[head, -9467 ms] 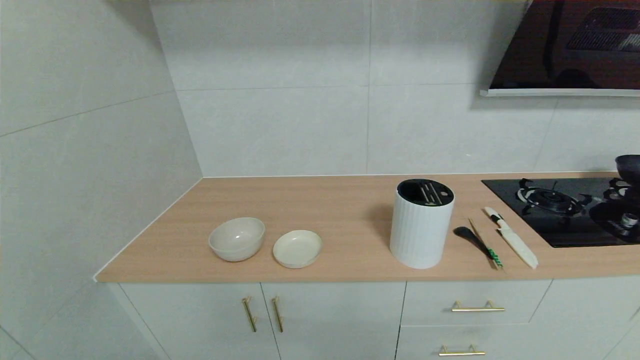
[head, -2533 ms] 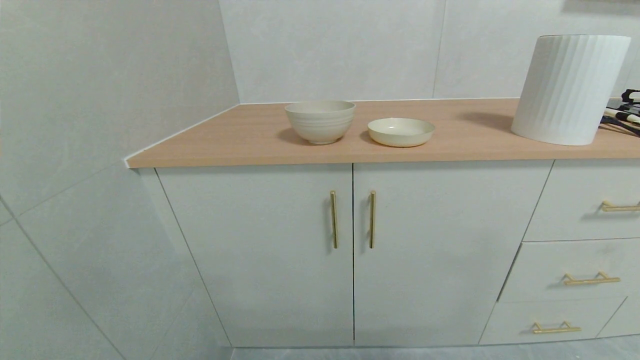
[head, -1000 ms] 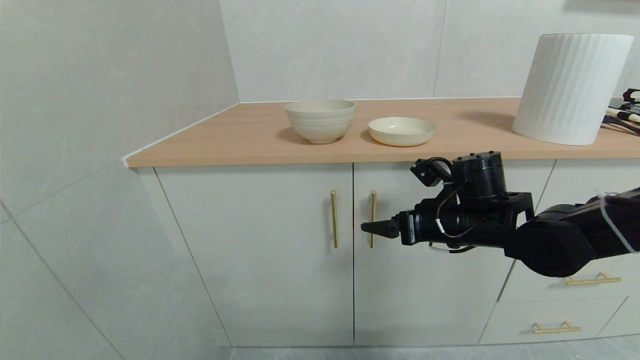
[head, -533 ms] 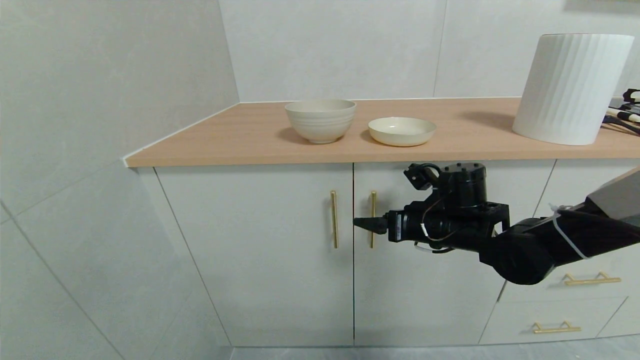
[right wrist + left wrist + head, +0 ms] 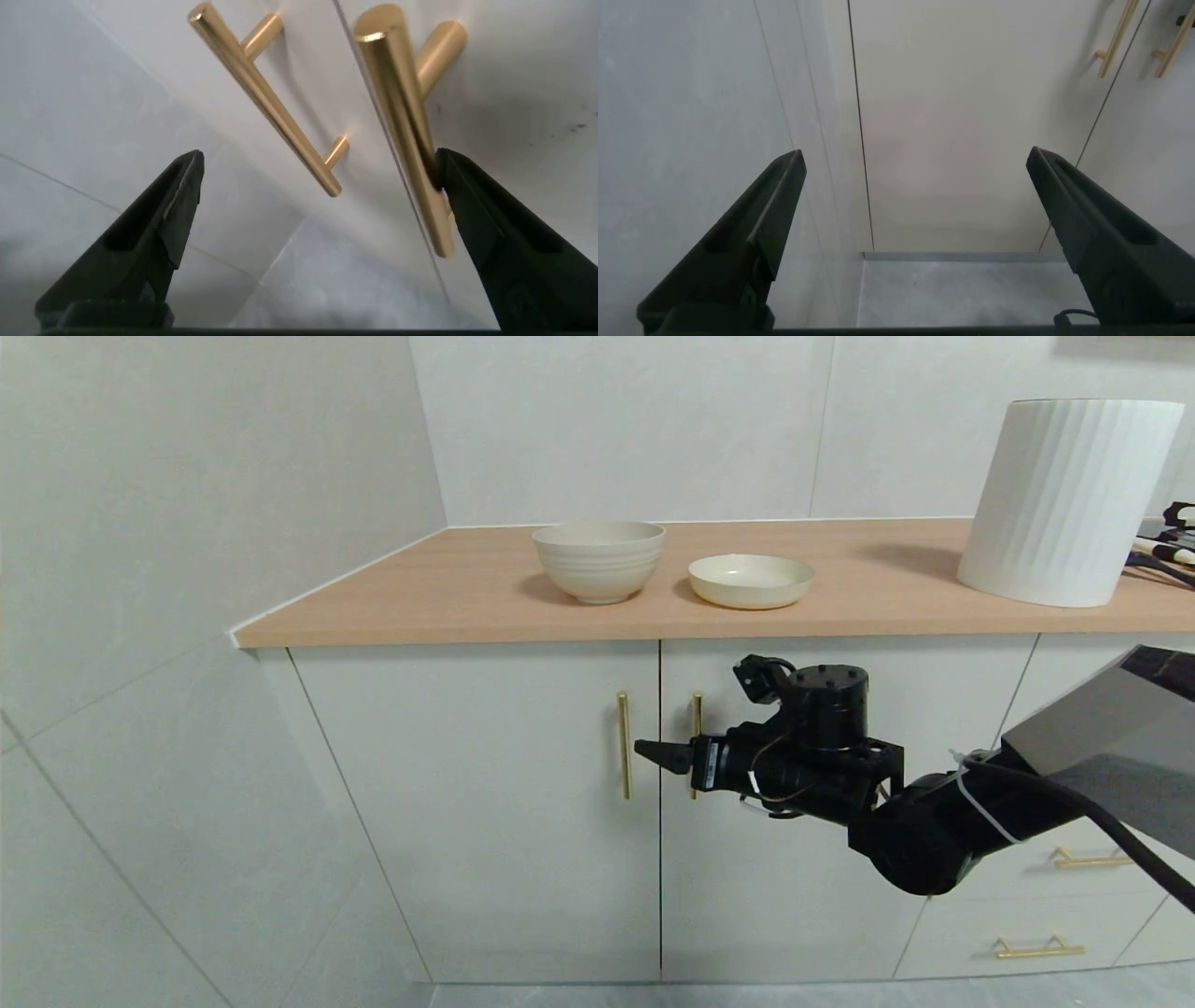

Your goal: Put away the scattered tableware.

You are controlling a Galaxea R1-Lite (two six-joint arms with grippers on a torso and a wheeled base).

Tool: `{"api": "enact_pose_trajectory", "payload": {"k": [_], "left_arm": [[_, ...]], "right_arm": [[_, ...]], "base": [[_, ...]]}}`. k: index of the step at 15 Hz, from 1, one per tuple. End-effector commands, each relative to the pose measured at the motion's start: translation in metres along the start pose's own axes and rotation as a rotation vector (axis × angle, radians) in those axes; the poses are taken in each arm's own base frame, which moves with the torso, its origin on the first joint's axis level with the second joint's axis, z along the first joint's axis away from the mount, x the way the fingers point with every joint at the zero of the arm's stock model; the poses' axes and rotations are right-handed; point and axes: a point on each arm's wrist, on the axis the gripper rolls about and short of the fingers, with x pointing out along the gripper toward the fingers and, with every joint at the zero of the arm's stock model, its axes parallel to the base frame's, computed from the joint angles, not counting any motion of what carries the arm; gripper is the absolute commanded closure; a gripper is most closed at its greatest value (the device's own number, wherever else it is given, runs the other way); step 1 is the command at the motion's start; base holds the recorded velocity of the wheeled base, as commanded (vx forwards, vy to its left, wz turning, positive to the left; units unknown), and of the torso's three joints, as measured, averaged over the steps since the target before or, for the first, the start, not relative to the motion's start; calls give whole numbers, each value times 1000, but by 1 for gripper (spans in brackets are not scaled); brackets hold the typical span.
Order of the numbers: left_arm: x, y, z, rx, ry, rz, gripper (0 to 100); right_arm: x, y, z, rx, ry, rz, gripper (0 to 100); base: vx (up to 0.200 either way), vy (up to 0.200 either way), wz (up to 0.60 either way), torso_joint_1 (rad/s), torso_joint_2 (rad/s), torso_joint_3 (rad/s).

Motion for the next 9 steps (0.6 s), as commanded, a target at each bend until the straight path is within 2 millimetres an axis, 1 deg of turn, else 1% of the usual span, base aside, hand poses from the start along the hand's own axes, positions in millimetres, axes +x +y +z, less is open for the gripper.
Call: {"api": "enact_pose_trajectory", "payload": {"k": [1,7,9], "left_arm": [[0,0,0,0,0,0,0],[0,0,0,0,0,0,0],[0,0,0,0,0,0,0]], "right_arm": [[1,2,-2,5,0,10,0],[-5,7,4,37,-10,35,0],[-12,11,7,40,0,56,0]], "base": [[0,0,0,0,0,0],[0,0,0,0,0,0],[0,0,0,0,0,0]]}}
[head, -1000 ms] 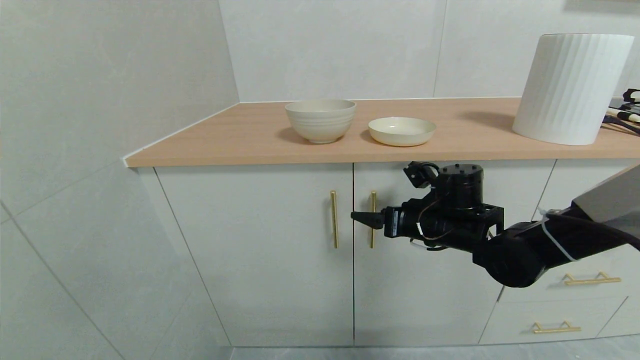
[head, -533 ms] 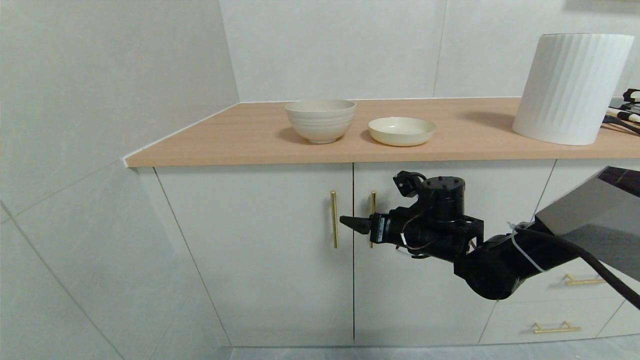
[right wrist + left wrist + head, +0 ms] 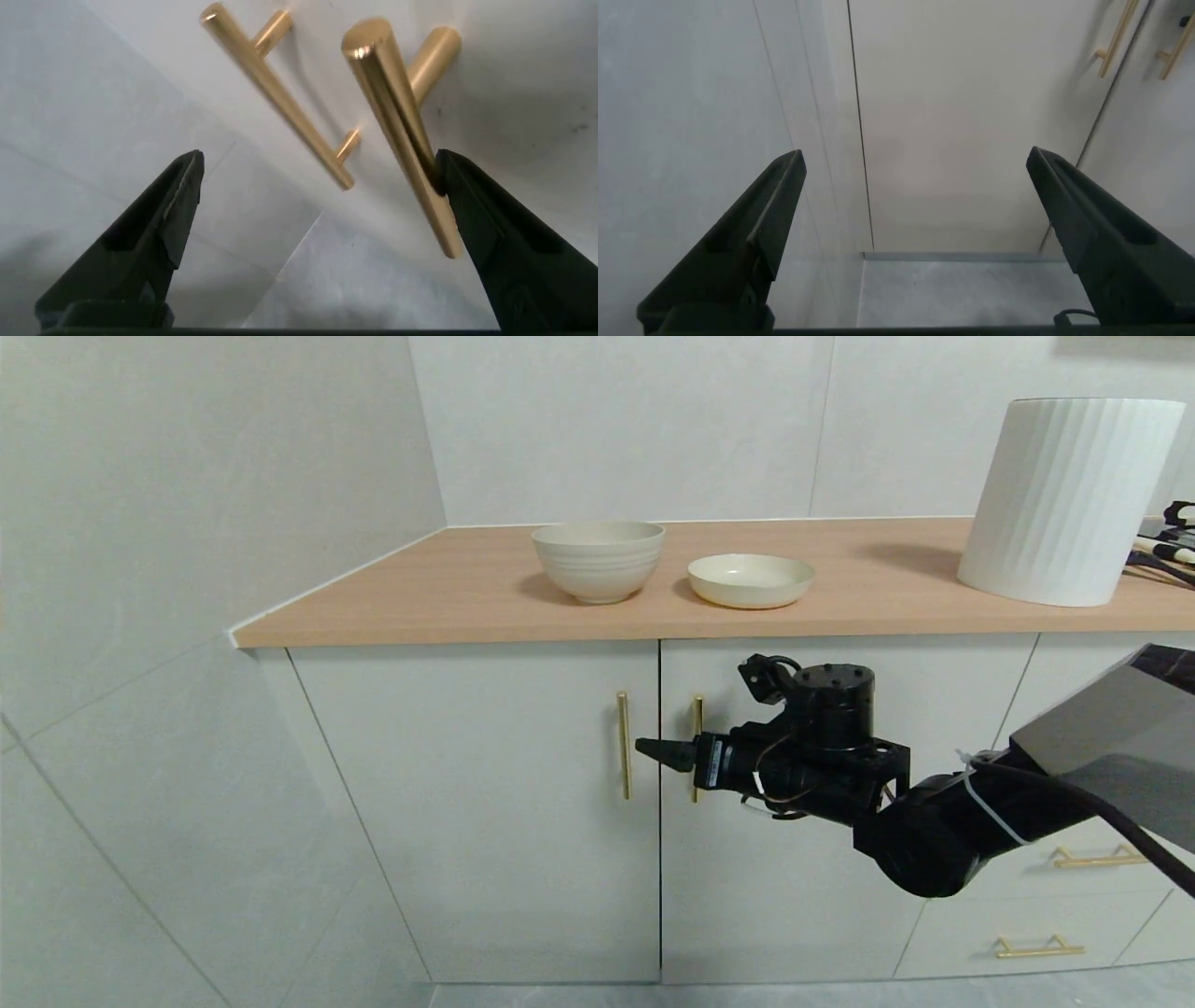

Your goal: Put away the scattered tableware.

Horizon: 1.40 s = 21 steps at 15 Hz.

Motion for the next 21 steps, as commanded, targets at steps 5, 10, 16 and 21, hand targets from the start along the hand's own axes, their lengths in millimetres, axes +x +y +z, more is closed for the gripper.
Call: {"api": "enact_pose_trajectory", "payload": {"k": [5,10,16,21], "left_arm": [[0,0,0,0,0,0,0],[0,0,0,0,0,0,0],[0,0,0,0,0,0,0],[0,0,0,35,0,0,0]], "right_arm": [[-26,20,0,-1,47,76,0],[-76,45,-13,-1,103,109,0],[-145,57,-25,23,159,197,0],[-152,54,-33,40,181,180,0]], "base": [[0,0,0,0,0,0],[0,0,0,0,0,0],[0,0,0,0,0,0],[0,0,0,0,0,0]]}}
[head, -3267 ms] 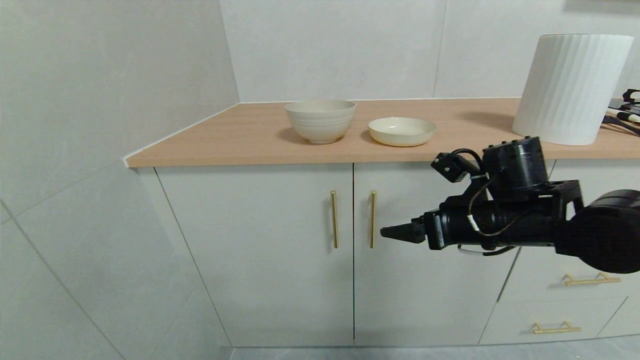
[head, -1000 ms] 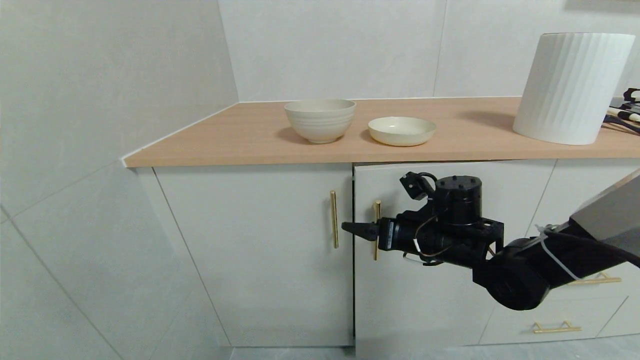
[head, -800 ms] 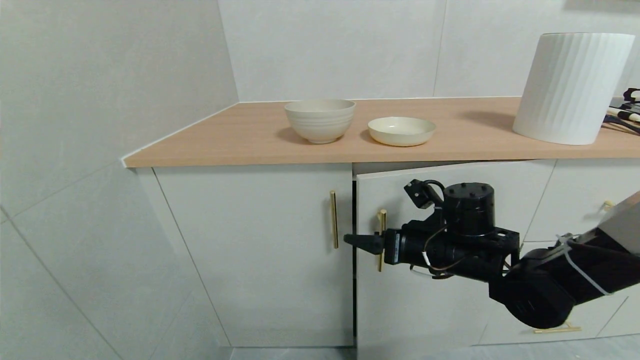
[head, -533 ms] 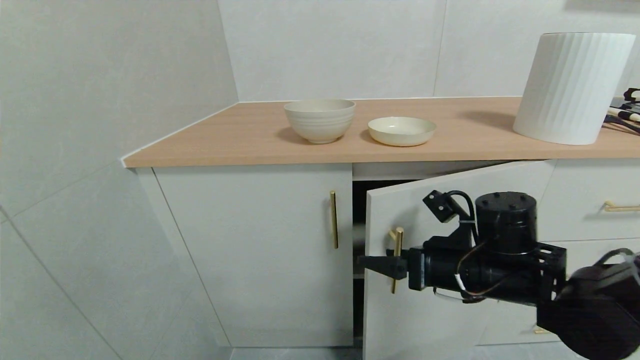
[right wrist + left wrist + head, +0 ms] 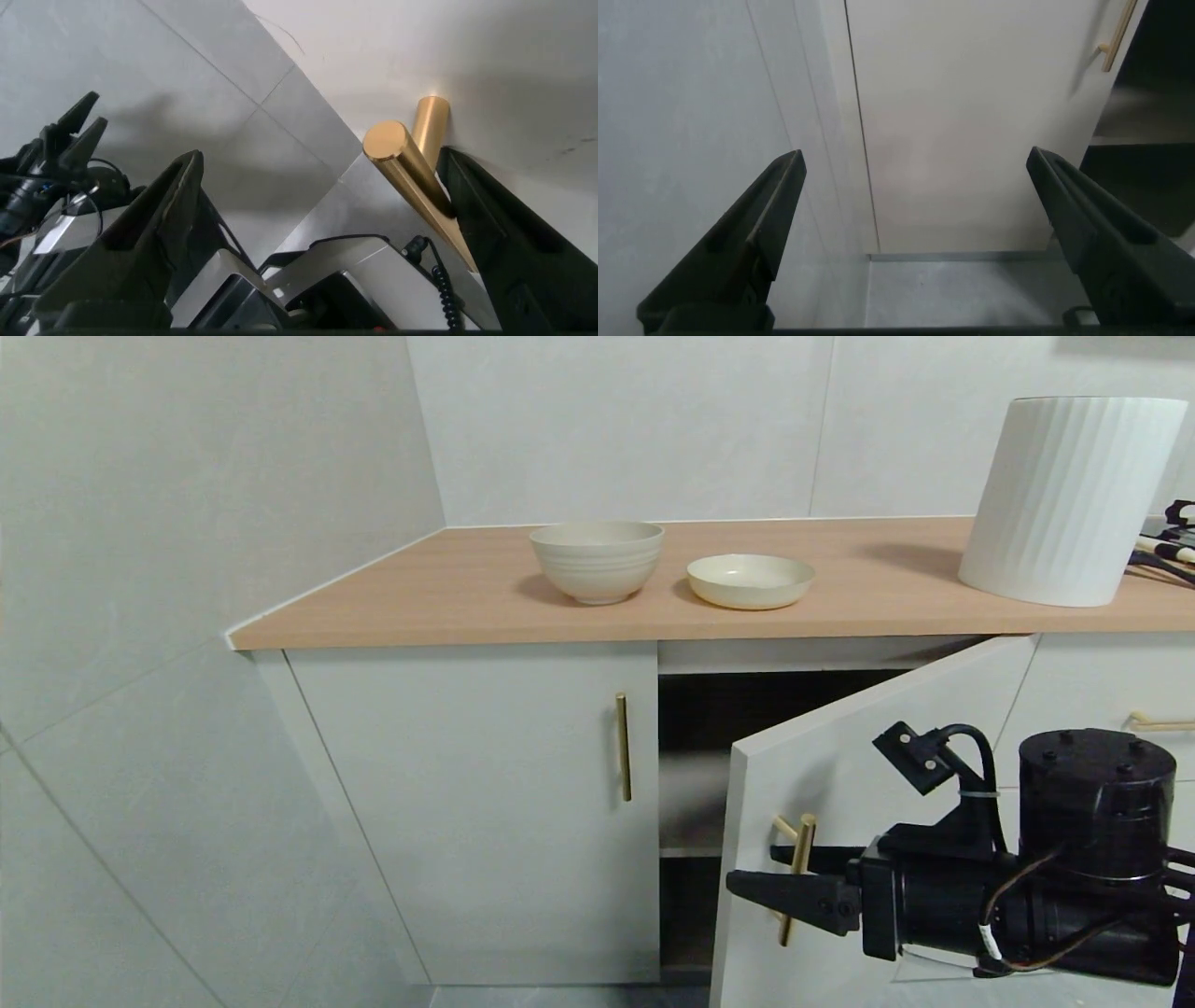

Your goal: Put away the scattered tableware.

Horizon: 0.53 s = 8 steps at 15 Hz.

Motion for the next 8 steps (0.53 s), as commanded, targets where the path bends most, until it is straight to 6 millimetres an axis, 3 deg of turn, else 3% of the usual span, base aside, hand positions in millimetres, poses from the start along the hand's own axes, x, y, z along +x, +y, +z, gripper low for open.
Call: {"api": "enact_pose_trajectory", "payload": {"k": [1,5,8], "left_arm": [[0,0,0,3,0,1,0],[-2,0,8,6,-31,-18,0],[-10,-2,68,12,-82,-166,0]], "right_arm": [[-3,1,0,-2,-6,0,0],[-4,1,0,-2,-7,-1,0],[-5,2,0,-4,-10,1,0]], "base": [[0,0,0,0,0,0],[0,0,0,0,0,0],[0,0,0,0,0,0]]}}
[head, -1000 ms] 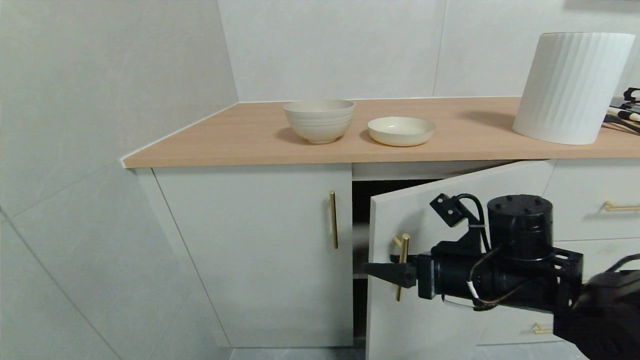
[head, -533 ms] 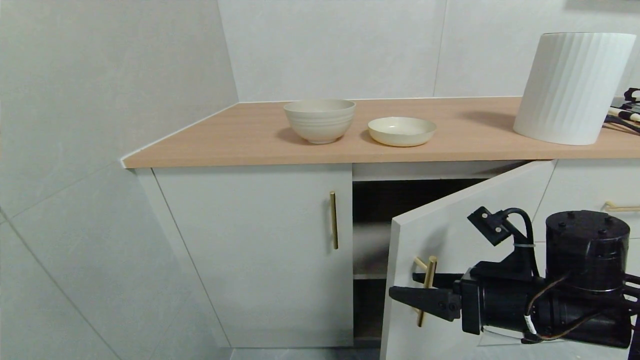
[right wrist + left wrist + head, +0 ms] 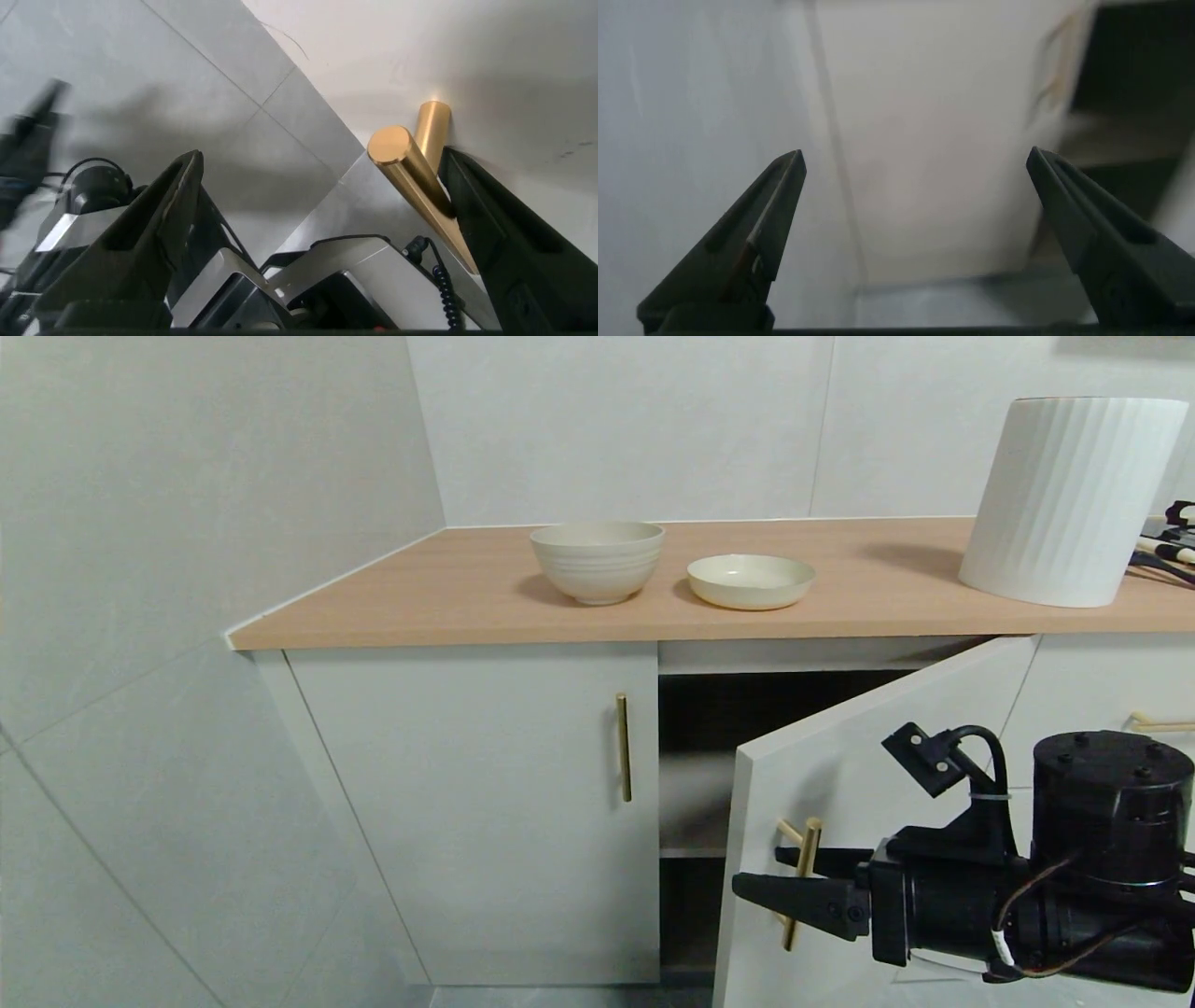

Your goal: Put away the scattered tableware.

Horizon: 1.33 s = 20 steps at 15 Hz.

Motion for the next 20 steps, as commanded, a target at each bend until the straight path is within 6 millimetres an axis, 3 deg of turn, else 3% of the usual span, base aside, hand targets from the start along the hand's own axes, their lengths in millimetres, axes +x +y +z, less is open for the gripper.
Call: {"api": "enact_pose_trajectory", "payload": {"k": [1,2,3,4,5,6,7,9,10,14,16,17,20], "left_arm": [[15,1,66,-5,26,-140,0],[32,2,90,-13,63,-204,0],[32,2,90,-13,63,-204,0],[87,4,106,-61,245,-353,0],[112,5,108,-83,317,-384,0],[149,2,104,-118,422,-430,0],[170,0,100,-137,463,-447,0],[233,-20,69,-144,537,-541,0],[249,-29,55,-149,548,-567,0],[267,-71,15,-271,580,-672,0],[270,-81,13,-329,572,-691,0],[268,-97,16,-422,579,-733,0],[264,-109,14,-449,607,-768,0]], "right_arm": [[-1,1,0,-2,-3,0,0],[-1,1,0,-2,-4,1,0],[-1,1,0,-2,-4,1,0],[-1,1,0,-2,-4,1,0],[-2,1,0,-4,-5,2,0],[-2,1,1,-5,-6,2,0],[-2,1,1,-5,-6,2,0],[-3,1,-1,-3,-3,0,0],[-3,1,-1,-4,-4,1,0],[-6,3,-1,-6,-9,4,0],[-5,2,-1,-5,-6,2,0],[-4,1,-2,-2,-1,0,0],[-5,1,-3,-2,0,-1,0]], "base": [[0,0,0,0,0,0],[0,0,0,0,0,0],[0,0,0,0,0,0],[0,0,0,0,0,0],[0,0,0,0,0,0],[0,0,0,0,0,0],[0,0,0,0,0,0],[0,0,0,0,0,0],[0,0,0,0,0,0],[0,0,0,0,0,0],[0,0,0,0,0,0],[0,0,0,0,0,0],[0,0,0,0,0,0]]}}
